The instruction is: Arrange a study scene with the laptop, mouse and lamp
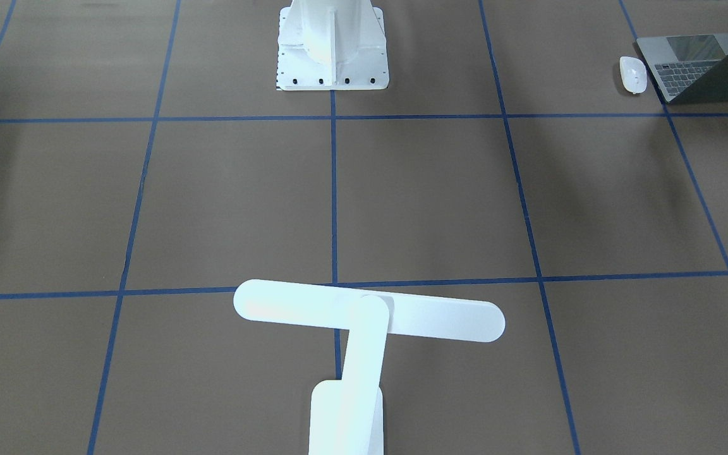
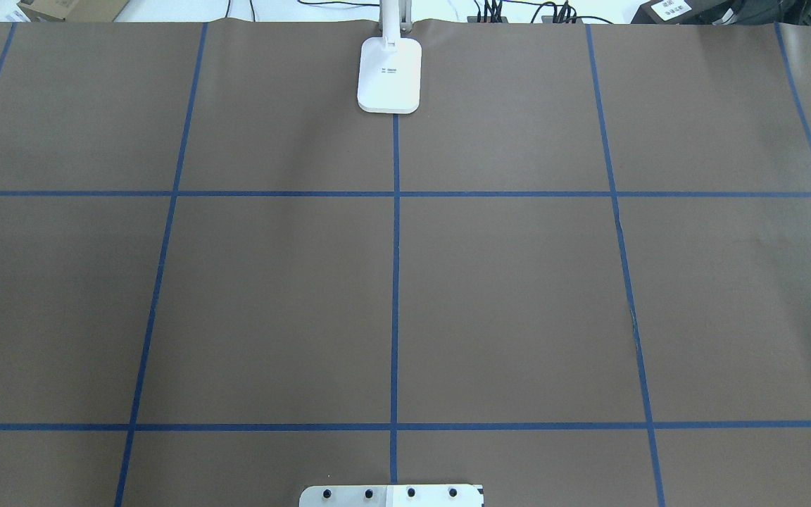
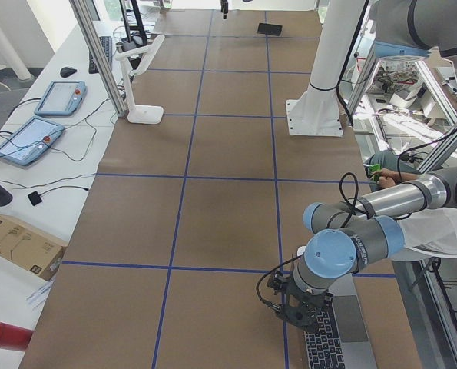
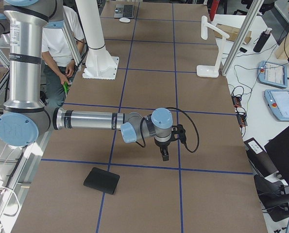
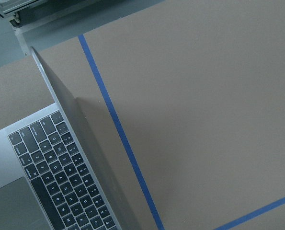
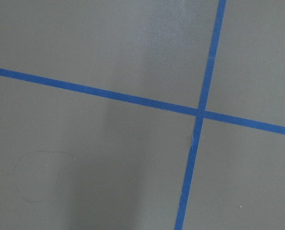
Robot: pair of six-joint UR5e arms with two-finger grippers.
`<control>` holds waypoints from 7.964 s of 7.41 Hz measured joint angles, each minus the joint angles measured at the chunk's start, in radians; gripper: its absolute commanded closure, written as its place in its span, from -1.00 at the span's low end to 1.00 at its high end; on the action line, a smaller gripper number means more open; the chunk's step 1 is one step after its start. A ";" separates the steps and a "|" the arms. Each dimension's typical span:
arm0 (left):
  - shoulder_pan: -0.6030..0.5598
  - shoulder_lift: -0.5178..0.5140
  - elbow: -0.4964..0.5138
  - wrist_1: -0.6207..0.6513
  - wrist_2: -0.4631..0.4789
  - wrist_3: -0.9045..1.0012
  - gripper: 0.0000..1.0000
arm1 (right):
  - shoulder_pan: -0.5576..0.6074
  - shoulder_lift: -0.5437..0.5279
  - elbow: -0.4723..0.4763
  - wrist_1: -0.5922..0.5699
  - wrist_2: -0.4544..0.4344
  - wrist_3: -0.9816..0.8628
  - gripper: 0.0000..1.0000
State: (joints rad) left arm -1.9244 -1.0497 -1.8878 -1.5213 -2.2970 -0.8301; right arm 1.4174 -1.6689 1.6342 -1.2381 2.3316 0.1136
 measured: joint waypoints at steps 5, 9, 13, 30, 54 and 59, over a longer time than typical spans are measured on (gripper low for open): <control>0.003 0.020 0.021 -0.081 -0.005 -0.066 -1.00 | 0.000 -0.001 0.000 0.000 0.000 0.000 -0.98; 0.005 0.036 0.024 -0.085 -0.057 -0.138 -1.00 | -0.002 -0.002 -0.002 0.000 0.000 0.000 -0.98; 0.007 0.047 0.090 -0.135 -0.062 -0.153 -1.00 | -0.003 -0.001 -0.001 0.000 0.000 0.000 -0.98; 0.011 0.077 -0.013 -0.113 -0.132 -0.205 1.00 | -0.003 -0.034 0.061 -0.002 0.005 0.018 -0.98; 1.194 -1.730 0.503 0.226 0.255 -1.673 1.00 | -0.005 -0.017 -0.061 -0.006 0.057 0.061 -0.98; 1.141 -1.737 0.693 0.041 0.310 -1.644 1.00 | -0.005 -0.017 -0.089 -0.004 0.056 0.058 -0.98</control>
State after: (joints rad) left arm -0.7832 -2.7865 -1.1947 -1.4801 -1.9870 -2.4740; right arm 1.4120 -1.6858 1.5453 -1.2426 2.3874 0.1717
